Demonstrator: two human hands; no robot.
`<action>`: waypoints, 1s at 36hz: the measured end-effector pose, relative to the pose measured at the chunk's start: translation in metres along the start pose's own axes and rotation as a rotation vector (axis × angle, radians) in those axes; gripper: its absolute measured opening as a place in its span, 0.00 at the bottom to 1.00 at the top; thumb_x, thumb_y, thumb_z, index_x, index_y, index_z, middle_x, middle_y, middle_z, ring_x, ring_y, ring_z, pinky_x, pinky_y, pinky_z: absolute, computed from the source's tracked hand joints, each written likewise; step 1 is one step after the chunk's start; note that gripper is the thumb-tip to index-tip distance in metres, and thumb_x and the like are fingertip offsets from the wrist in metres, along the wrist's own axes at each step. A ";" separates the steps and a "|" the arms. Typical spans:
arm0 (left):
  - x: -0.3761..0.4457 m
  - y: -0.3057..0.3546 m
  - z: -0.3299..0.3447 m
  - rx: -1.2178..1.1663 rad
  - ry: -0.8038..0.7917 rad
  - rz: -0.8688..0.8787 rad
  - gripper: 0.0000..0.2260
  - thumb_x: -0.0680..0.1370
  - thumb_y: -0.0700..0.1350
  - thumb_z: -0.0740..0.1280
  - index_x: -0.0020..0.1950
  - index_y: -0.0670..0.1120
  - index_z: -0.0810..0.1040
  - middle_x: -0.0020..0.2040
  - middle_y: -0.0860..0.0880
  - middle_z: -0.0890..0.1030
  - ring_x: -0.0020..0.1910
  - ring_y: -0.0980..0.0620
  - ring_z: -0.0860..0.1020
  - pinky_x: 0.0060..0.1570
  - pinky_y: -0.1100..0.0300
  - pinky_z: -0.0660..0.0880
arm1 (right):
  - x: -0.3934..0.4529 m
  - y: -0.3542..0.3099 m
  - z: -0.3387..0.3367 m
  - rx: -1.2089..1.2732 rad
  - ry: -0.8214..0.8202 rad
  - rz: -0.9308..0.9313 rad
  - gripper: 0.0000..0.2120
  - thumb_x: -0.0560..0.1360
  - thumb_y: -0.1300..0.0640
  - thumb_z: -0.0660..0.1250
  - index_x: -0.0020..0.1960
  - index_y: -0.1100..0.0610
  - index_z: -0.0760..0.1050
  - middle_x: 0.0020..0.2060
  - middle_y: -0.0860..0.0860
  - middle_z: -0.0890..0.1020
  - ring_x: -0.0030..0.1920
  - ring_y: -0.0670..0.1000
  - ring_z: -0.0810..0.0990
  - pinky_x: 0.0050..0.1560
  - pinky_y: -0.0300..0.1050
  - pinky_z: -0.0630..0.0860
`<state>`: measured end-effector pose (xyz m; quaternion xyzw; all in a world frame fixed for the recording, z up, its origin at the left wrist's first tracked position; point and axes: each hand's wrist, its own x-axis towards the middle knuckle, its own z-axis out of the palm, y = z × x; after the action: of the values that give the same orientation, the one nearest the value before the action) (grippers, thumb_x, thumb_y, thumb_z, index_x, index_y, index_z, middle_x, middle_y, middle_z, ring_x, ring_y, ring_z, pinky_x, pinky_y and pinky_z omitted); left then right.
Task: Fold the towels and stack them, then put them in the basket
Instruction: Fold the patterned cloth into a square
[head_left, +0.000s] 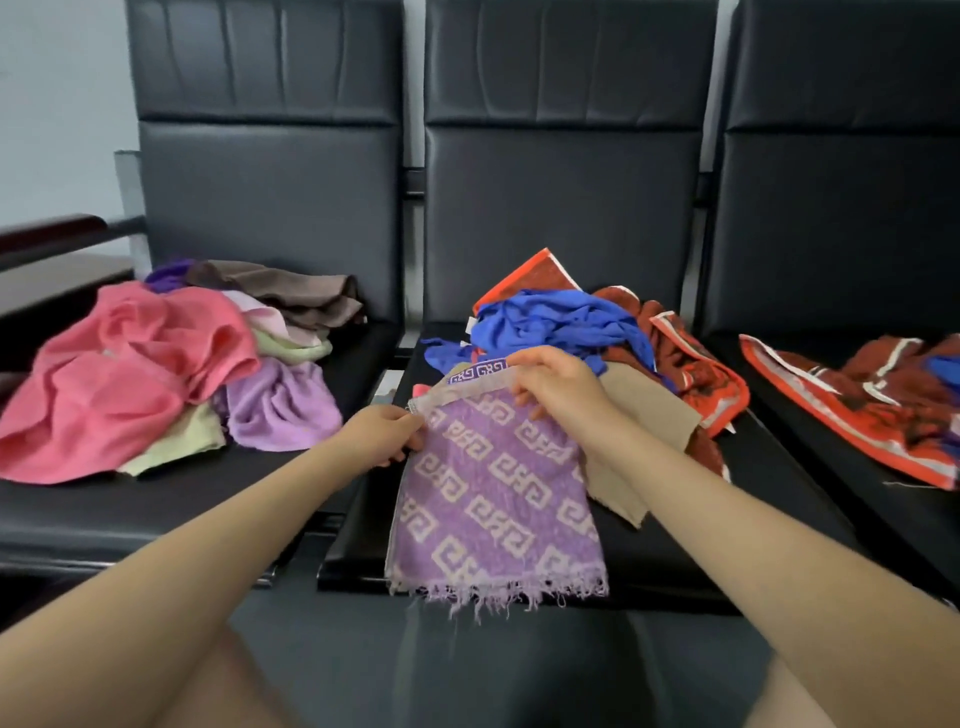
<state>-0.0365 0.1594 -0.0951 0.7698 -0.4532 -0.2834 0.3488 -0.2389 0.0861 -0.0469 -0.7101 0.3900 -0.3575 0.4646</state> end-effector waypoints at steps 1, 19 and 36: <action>0.002 0.002 0.002 -0.003 0.012 0.003 0.11 0.81 0.48 0.60 0.44 0.46 0.78 0.40 0.50 0.79 0.33 0.53 0.72 0.31 0.63 0.68 | 0.003 0.005 -0.007 -0.114 0.052 -0.063 0.10 0.76 0.62 0.64 0.56 0.54 0.78 0.38 0.49 0.79 0.38 0.47 0.77 0.41 0.42 0.76; 0.034 0.026 0.011 -0.338 0.082 -0.023 0.10 0.74 0.46 0.72 0.39 0.45 0.74 0.34 0.50 0.72 0.32 0.55 0.70 0.32 0.65 0.69 | 0.026 0.033 -0.041 -0.776 0.027 -0.475 0.16 0.75 0.50 0.69 0.62 0.48 0.76 0.48 0.47 0.70 0.55 0.49 0.70 0.52 0.50 0.73; 0.032 0.024 0.013 -0.415 0.074 0.140 0.09 0.77 0.46 0.69 0.38 0.45 0.79 0.42 0.48 0.79 0.43 0.52 0.75 0.49 0.56 0.71 | 0.033 0.033 -0.056 -0.314 -0.030 -0.299 0.15 0.74 0.55 0.70 0.34 0.55 0.67 0.33 0.48 0.70 0.34 0.46 0.68 0.38 0.43 0.65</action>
<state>-0.0446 0.1188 -0.0880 0.6582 -0.4245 -0.3171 0.5349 -0.2802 0.0265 -0.0554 -0.8290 0.3242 -0.3468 0.2957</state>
